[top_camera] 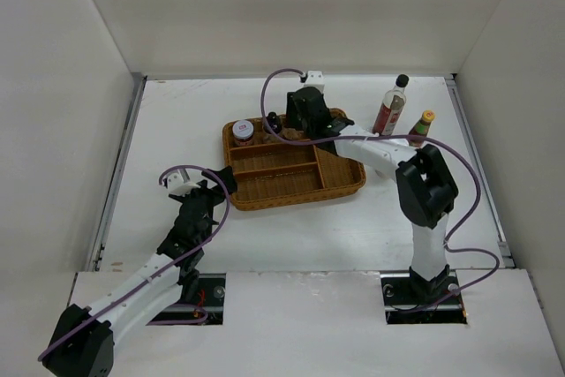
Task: Organize the condiment bottles
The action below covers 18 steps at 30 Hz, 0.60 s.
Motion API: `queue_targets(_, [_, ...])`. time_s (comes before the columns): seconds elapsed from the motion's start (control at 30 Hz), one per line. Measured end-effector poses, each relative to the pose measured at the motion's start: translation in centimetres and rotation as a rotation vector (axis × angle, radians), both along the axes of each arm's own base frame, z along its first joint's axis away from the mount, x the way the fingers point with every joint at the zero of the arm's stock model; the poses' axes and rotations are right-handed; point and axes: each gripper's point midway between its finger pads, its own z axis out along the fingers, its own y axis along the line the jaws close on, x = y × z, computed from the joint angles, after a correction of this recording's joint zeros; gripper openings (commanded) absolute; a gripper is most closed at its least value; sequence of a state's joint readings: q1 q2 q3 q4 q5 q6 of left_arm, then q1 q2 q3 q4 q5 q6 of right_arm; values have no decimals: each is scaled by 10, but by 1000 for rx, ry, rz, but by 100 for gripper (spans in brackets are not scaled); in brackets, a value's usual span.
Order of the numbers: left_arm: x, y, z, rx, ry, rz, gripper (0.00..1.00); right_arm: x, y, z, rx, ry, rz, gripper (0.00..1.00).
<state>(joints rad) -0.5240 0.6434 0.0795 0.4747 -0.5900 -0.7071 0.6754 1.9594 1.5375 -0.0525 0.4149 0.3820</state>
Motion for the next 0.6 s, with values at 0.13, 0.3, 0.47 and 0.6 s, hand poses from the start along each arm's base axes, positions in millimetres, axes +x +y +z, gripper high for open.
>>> queue_targets(0.13, [0,0,0,0,1,0,100,1,0,-16,-19,22,-4,57])
queue_targets(0.3, [0,-1,-1,1,4,-2,100,1,0,-27,-30,42,-7,79])
queue_targets(0.47, [1,-1,-4,3,11,-5,100,-1,-12,-2,-13,11,-16,87])
queue_targets(0.6, [1,-1,-3,0,11,-4,100,-7,-53,60,31,-74,-64,92])
